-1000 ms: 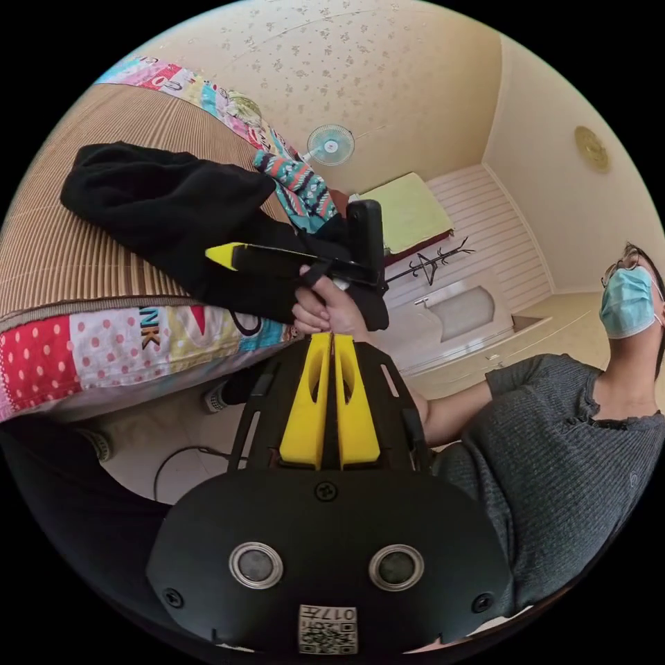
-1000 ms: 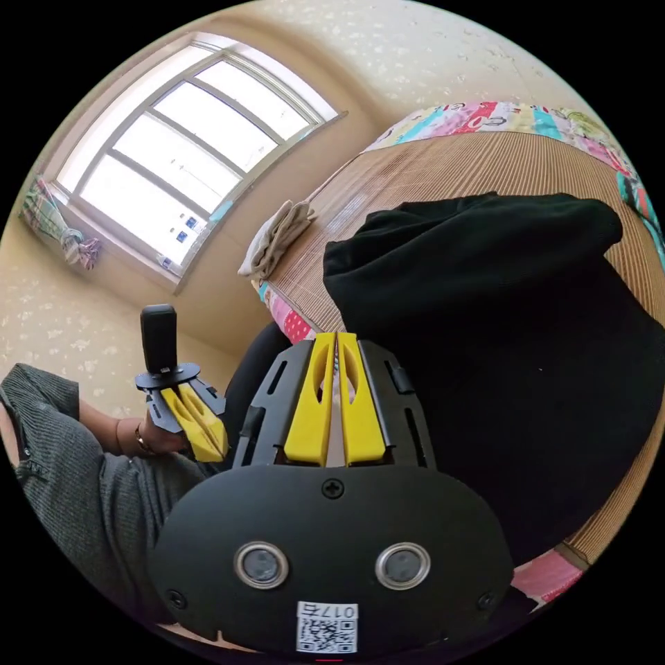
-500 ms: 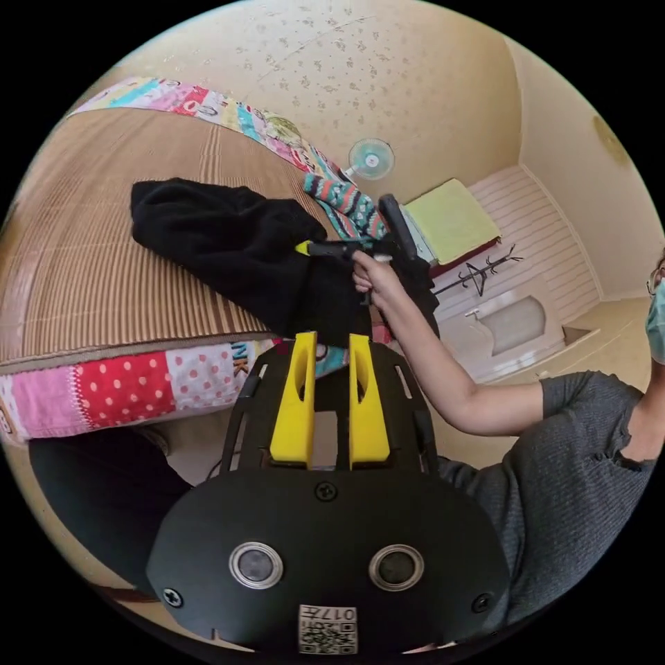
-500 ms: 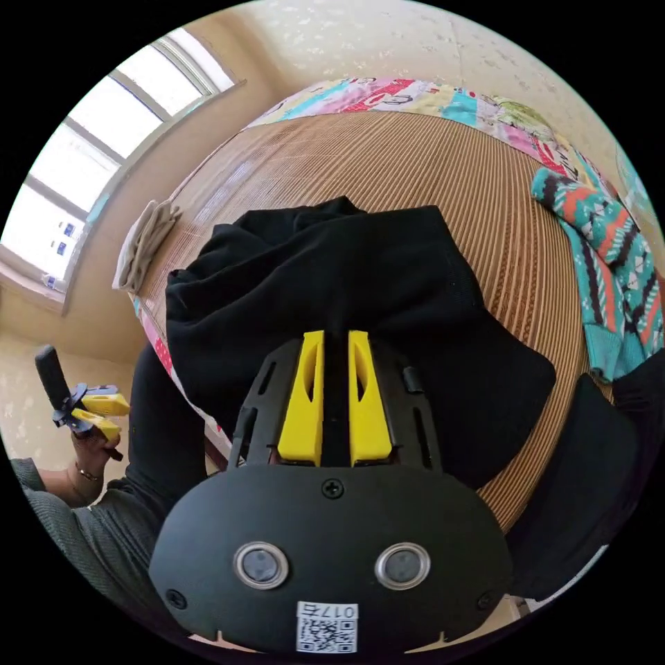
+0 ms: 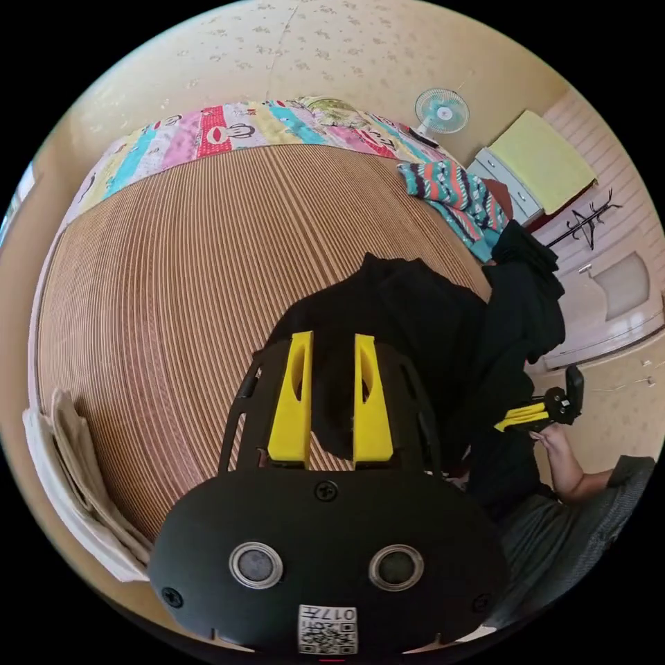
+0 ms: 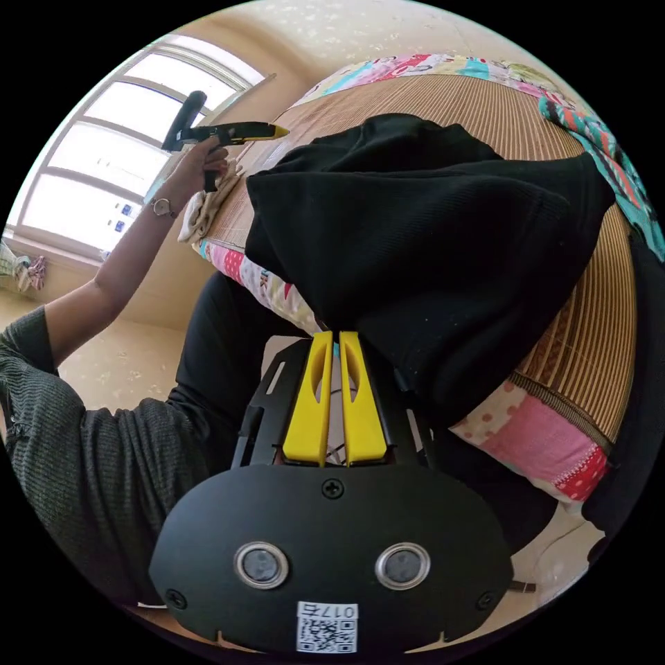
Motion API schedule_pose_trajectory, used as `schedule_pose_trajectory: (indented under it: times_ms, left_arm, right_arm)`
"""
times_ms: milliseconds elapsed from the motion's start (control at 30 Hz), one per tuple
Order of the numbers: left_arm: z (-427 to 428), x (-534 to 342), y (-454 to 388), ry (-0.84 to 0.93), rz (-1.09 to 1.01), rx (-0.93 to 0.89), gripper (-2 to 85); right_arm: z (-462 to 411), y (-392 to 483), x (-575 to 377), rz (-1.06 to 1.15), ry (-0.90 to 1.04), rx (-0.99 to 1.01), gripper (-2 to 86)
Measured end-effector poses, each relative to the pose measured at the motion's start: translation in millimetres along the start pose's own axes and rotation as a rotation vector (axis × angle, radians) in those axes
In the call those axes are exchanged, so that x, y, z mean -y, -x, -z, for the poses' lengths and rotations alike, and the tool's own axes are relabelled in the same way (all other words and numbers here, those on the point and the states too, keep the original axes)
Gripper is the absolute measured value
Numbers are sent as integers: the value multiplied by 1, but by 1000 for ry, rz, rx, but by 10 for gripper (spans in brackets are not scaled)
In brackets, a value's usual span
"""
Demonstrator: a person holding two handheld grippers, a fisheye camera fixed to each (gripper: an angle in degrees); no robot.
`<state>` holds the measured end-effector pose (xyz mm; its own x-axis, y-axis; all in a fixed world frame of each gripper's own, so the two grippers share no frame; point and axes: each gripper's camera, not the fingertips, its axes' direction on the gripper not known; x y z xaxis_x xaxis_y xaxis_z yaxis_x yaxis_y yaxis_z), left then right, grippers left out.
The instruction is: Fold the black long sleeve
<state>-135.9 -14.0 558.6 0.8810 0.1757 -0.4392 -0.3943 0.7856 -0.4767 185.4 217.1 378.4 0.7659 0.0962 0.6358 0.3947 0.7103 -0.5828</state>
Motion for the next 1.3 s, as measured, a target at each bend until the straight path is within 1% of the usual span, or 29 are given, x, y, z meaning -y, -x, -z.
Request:
schedule_pose_trajectory:
  times_ms: [100,133,167,200,333,433,467,500,533,600,633,700,733,800,833,900,933,1000,1033,1100,1133,1200,1233,1300]
  left_arm:
    - [-30,35,7,90,-57,36,127]
    - [-36,37,7,112,-70,30,134]
    - [-50,40,8,172,-70,38,134]
    - [-59,37,8,191,-63,73,134]
    - [-53,16,7,124,-25,84,115]
    - [-34,-6,12,61,-22,15,54]
    - [-11,-21,12,-64,-68,-87,49]
    - [18,-41,15,-233,-125,-273,44]
    - [31,-52,19,-310,-138,-368,43]
    - [73,-88,28,-510,-167,-667,35]
    - [83,-96,26,-543,-192,-722,33]
    - [128,-131,12,-669,-338,-866,24]
    - [140,-141,7,-711,-385,-893,22]
    - [190,-184,-8,-871,-578,-961,16]
    - [201,-193,-10,-899,-616,-978,15]
    - [241,-221,-15,-994,-725,-1059,12]
    - [250,-227,-16,-1017,-748,-1078,11]
    - [282,-248,-14,-1096,-802,-1139,11]
    - [289,-253,-12,-1114,-812,-1156,10]
    - [311,-272,-5,-1188,-887,-1262,10]
    - [315,-276,-3,-1208,-910,-1302,10]
    - [325,-290,6,-1294,-1007,-1521,11]
    - [325,-293,8,-1324,-1028,-1589,11]
    - [312,-299,12,-1421,-1044,-1962,12]
  right_arm:
    - [6,4,9,-5,7,-49,21]
    - [7,6,9,-1,9,-63,21]
    - [9,8,10,7,10,-87,21]
    - [12,9,10,13,6,-99,21]
    - [24,2,10,5,-8,-73,22]
    - [40,1,11,51,-23,-16,23]
    - [49,3,9,68,-37,14,24]
    - [59,5,6,79,-52,42,25]
    - [63,6,4,84,-59,52,26]
    - [80,11,-6,87,-68,51,30]
    - [84,11,-9,83,-65,42,31]
    - [105,8,-25,40,-55,11,38]
    - [111,5,-29,13,-55,3,41]
    - [147,-5,-54,-66,-115,3,56]
    - [159,-7,-62,-76,-146,15,61]
    - [210,-12,-94,-93,-288,79,66]
    - [223,-12,-102,-89,-327,95,67]
    - [273,-6,-131,-36,-455,145,70]
    - [284,-4,-137,-19,-483,154,70]
    - [319,7,-155,34,-574,143,71]
    - [325,10,-158,47,-588,132,72]
    - [336,21,-159,116,-599,135,80]
    - [336,23,-157,141,-590,151,82]
    - [328,38,-147,267,-562,235,96]
